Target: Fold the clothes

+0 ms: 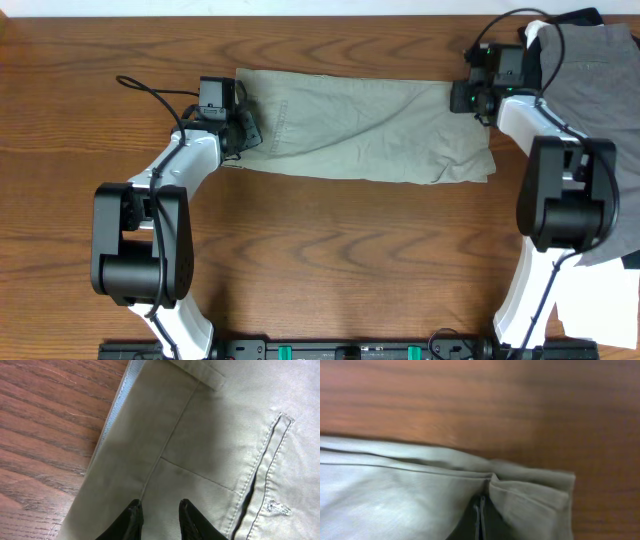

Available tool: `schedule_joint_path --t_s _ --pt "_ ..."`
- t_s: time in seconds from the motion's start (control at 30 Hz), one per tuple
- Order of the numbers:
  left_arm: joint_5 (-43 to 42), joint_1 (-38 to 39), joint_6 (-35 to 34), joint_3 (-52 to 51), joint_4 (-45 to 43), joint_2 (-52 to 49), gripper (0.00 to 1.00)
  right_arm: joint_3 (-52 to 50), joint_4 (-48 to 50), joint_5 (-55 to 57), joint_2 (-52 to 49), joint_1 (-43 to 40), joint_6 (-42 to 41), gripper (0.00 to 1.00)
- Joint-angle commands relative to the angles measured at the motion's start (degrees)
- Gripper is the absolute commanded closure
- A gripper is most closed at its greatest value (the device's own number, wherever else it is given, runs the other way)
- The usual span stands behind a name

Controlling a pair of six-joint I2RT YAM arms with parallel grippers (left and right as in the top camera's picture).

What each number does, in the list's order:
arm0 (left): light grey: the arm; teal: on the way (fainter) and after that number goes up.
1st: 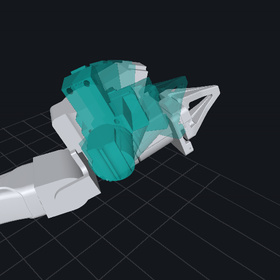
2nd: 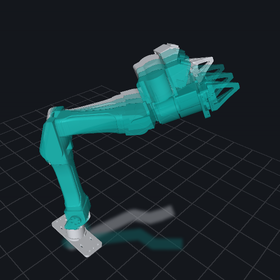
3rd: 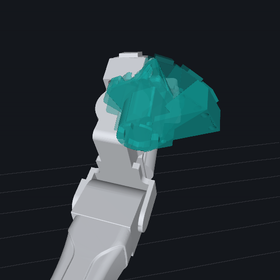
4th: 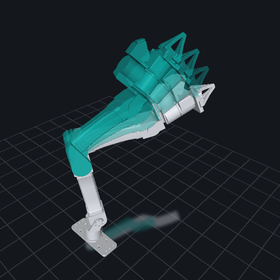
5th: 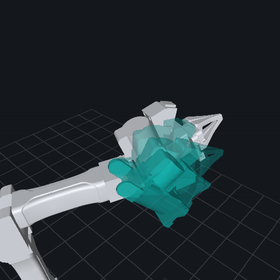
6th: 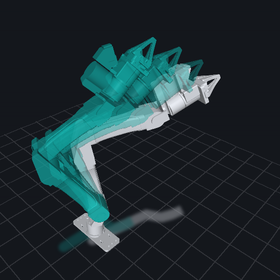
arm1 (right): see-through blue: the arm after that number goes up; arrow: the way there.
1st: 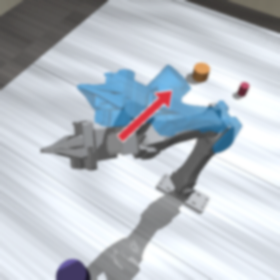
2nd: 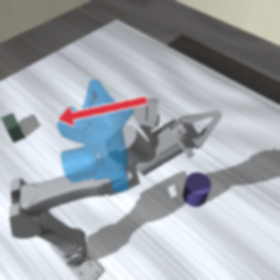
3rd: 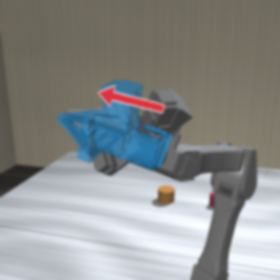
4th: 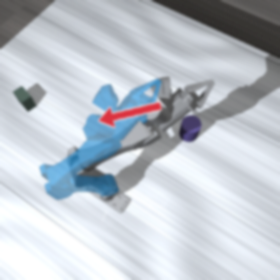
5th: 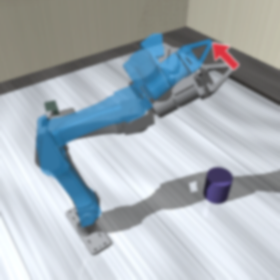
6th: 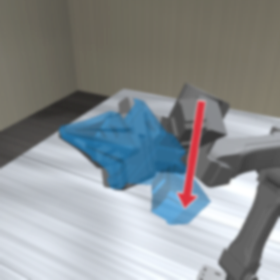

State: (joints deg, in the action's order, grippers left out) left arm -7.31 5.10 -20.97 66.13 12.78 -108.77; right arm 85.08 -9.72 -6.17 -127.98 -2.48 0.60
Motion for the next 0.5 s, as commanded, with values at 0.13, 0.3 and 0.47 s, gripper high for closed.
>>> schedule_joint_path --t_s 0.13,0.3,0.47 --pt "0.5 0.1 0.8 0.4 -0.3 -0.5 0.74 0.0 1.1 7.5 -0.8 -3.3 -1.2 0.99" --pt "0.5 0.1 2.6 0.4 -3.8 1.1 0.74 0.0 4.7 1.3 2.9 -2.8 -0.3 0.97" --pt "-0.1 0.1 2.5 0.6 -8.5 7.0 0.74 0.1 3.9 -7.9 10.2 -1.9 -0.4 0.83"
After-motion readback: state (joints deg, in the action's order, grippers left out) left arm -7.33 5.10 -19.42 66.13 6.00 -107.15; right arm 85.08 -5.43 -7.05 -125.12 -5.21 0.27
